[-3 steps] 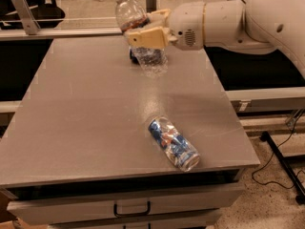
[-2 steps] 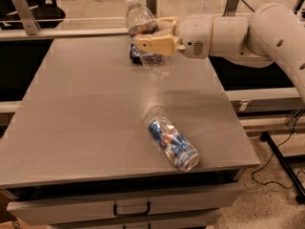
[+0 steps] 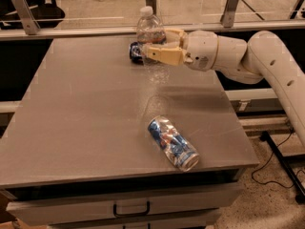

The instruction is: Place water bottle upright

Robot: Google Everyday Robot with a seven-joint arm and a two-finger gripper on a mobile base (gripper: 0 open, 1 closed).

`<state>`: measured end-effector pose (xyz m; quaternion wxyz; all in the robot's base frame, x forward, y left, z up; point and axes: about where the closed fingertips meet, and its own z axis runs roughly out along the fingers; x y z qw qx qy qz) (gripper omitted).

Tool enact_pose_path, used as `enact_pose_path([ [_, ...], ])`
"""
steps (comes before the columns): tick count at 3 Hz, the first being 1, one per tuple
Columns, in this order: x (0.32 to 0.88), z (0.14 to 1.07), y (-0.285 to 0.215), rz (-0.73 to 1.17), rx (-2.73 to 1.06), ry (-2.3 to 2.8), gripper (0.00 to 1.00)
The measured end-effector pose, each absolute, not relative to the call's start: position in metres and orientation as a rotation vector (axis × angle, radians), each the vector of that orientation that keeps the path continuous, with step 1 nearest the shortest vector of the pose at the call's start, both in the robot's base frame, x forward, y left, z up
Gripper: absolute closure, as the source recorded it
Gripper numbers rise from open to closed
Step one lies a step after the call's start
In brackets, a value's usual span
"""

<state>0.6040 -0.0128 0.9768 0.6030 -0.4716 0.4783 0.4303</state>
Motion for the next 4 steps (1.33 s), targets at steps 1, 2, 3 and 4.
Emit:
enact_pose_path([
  [1, 0.6, 0.969, -0.018, 1.057, -1.081, 1.032, 1.0],
  [2, 0.596, 0.962, -0.024, 1.121, -1.07, 0.97, 1.0],
  [3, 0.595, 0.958, -0.026, 1.155, -1.08, 0.951, 1.0],
  [4, 0.597, 0.955, -0.026, 1.161, -1.108, 0.974, 1.0],
])
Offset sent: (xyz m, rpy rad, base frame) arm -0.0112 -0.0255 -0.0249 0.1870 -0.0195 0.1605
